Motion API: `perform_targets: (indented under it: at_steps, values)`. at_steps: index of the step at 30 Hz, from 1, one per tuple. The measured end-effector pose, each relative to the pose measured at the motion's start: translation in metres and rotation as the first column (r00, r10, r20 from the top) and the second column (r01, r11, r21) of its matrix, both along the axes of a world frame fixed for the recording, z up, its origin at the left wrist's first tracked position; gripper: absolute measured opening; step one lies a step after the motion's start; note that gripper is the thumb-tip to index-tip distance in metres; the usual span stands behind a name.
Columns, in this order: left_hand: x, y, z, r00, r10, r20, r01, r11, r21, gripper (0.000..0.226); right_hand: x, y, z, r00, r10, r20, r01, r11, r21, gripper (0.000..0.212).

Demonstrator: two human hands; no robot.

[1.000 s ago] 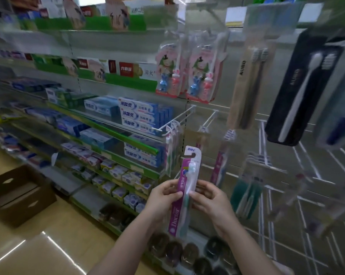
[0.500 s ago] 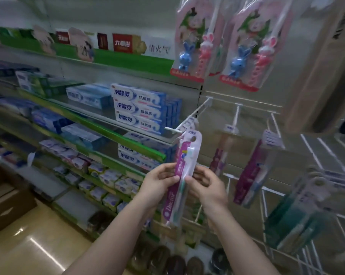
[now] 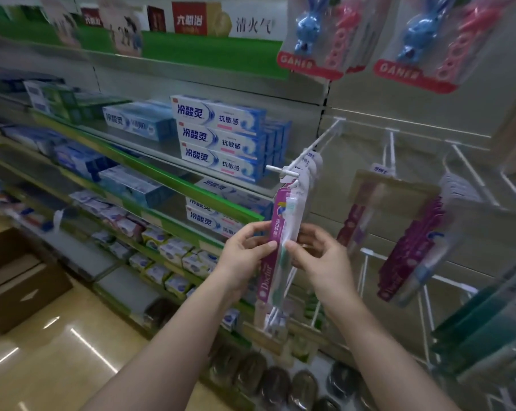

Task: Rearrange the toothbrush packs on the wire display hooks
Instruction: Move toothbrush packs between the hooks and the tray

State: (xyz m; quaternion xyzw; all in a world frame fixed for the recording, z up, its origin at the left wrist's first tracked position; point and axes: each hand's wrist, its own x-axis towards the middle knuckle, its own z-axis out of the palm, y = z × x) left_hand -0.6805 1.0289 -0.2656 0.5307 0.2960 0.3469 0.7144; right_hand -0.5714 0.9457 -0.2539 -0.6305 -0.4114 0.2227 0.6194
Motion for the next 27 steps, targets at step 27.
perform_targets:
  at_steps: [27]
  values:
    - [0.009, -0.054, 0.034, 0.962, 0.253, -0.104, -0.216, 0.935, 0.282, 0.010, 0.007, -0.069, 0.009, 0.976, -0.204, -0.073, 0.201, 0.979, -0.041, 0.020]
